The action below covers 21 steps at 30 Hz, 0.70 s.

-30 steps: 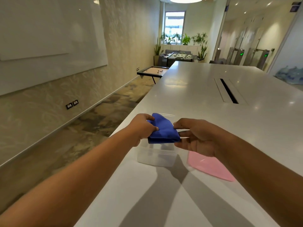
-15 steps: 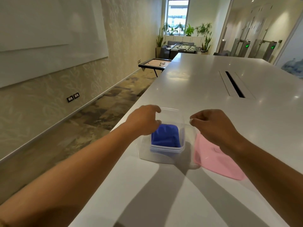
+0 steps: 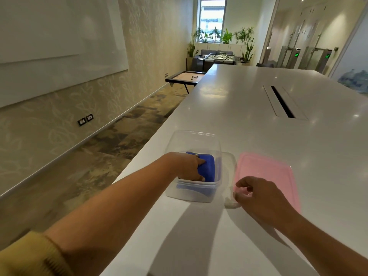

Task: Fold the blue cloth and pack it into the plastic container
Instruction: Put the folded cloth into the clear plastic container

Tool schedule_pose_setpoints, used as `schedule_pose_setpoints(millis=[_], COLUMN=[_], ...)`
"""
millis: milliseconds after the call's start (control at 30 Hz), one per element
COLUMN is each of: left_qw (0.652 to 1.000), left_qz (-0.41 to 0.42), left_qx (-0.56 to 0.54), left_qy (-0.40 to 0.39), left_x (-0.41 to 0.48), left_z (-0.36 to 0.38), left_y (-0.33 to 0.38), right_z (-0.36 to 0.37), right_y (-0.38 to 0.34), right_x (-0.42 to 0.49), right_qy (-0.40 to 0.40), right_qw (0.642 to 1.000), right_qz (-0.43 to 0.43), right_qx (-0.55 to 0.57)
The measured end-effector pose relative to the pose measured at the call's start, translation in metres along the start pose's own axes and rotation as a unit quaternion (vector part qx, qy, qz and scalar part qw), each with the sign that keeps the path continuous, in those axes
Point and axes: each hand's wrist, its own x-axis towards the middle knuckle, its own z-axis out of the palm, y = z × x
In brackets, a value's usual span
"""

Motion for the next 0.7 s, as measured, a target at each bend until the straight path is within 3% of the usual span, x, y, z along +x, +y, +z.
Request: schedule_pose_setpoints(millis=[267, 400, 467, 567, 700], left_qw=[0.999, 0.982, 0.945, 0.863, 0.772], left_qz=[-0.028, -0.035, -0.049, -0.074, -0.111], left_qx=[0.013, -0.084, -0.186, -0.305, -0.407], left_qy=[0.019, 0.167, 0.265, 0.397, 0.476], left_x=[0.008, -0.013, -0.028, -0.047, -0.073], left_z=[0.002, -0.01, -0.012, -0.002, 0.023], left_y=[-0.003, -0.002, -0.005, -0.01, -0.01], right_z=[0.002, 0.004, 0.003, 0.0, -0.016], right_y=[0.004, 0.004, 0.004, 0.003, -0.006], right_x=[-0.008, -0.012, -0.012, -0.011, -0.009], right_qy=[0.056, 0.051, 0.044, 0.035, 0.099], right_qw=[0.992, 0.989, 0.99, 0.992, 0.974], right_qz=[-0.048, -0.055, -0.048, -0.03, -0.066], right_qx=[-0.103, -0.128, -0.121, -0.118, -0.192])
